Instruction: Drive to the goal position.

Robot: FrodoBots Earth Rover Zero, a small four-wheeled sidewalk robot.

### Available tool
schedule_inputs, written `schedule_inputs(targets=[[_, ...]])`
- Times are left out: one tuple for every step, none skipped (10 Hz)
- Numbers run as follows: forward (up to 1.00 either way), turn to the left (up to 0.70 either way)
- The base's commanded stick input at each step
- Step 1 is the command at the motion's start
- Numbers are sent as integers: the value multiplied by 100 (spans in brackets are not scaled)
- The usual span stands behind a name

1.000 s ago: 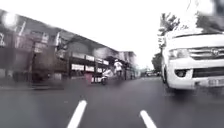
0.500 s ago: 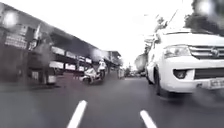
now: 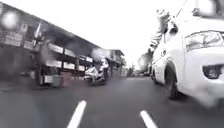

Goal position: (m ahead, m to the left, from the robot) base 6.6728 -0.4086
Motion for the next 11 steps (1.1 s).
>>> schedule_inputs(targets=[[100,-40],[100,-37],[100,-39],[100,-40],[100,-40],[100,-40],[100,-40],[100,-40],[100,-39],[100,1],[100,20]])
